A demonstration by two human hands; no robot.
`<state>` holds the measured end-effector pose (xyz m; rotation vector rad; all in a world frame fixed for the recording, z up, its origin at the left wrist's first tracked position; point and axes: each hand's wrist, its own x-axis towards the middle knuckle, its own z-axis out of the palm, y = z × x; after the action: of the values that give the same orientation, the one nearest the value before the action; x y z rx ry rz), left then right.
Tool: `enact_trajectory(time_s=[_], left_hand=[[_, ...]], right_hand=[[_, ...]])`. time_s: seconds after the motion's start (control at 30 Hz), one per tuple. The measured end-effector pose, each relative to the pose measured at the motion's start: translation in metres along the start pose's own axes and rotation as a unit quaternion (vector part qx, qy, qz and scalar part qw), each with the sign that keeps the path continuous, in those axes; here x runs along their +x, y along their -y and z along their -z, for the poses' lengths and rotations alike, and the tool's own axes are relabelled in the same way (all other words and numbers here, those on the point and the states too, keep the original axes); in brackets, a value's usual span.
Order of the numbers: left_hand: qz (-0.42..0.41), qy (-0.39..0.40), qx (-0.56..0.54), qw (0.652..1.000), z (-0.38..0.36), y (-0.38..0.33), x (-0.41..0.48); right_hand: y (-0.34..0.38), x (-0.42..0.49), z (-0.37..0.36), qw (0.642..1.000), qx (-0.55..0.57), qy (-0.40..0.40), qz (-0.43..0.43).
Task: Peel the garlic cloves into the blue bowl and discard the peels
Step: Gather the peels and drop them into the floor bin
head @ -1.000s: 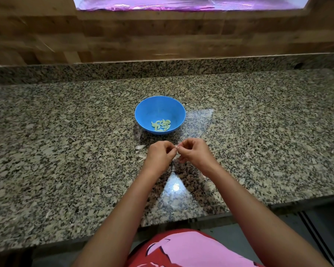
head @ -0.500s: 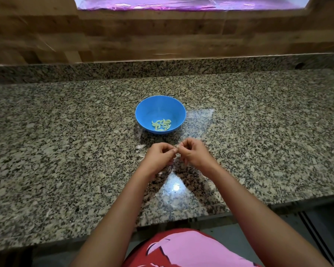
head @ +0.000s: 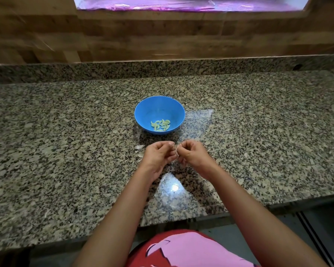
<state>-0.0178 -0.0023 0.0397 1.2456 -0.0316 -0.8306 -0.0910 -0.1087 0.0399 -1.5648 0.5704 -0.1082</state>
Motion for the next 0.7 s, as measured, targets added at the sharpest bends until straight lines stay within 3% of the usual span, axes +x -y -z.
enact_trajectory(time_s=[0.13, 0.33, 0.6, 0.7], left_hand=[[0.042, 0.004, -0.078, 0.996, 0.005, -0.001, -0.002], [0.042, -0.01, -0.034, 0.999, 0.002, 0.001, -0.003], [0.009, -0.047, -0.062, 0.997, 0.003, 0.003, 0.0], [-0.032, -0.074, 0.024, 0.996, 0.007, 0.008, 0.004]], right_hand=[[0.0, -0.002, 0.006, 1.0, 0.008, 0.009, -0.02], [0.008, -0.003, 0.006, 0.99, 0.13, 0.041, -0.044], [0.008, -0.002, 0.004, 0.993, 0.099, -0.009, -0.062], [0.003, -0.003, 0.007, 0.992, 0.078, -0.044, -0.092]])
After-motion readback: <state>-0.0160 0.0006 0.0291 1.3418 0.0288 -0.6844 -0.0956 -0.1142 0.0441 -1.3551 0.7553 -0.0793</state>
